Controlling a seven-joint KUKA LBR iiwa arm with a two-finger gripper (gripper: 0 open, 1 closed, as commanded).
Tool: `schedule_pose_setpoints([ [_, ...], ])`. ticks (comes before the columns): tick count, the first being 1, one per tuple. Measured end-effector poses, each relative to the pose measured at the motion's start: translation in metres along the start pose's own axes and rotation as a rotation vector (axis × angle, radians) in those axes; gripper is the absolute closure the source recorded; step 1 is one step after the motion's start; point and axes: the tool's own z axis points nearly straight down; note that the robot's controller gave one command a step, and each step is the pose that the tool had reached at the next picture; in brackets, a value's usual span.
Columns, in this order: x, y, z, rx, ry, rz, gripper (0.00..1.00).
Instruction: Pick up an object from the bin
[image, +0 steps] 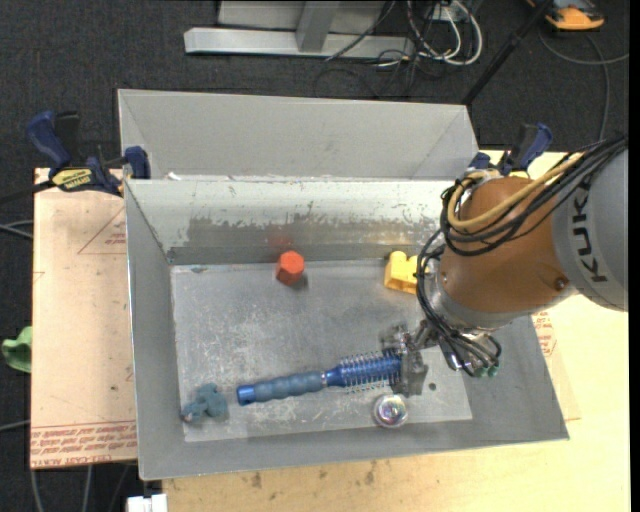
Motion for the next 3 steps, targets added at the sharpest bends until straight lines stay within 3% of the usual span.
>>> schedule_pose_setpoints([
  [1, -0.002, -0.005, -0.126, 0.003, -0.015, -0.016, 1.00],
  [2, -0.001, -0.005, -0.122, 0.000, -0.007, -0.016, 0.00],
  [3, -0.020, 0.021, 0.033, -0.003, 0.001, -0.117, 0.00],
])
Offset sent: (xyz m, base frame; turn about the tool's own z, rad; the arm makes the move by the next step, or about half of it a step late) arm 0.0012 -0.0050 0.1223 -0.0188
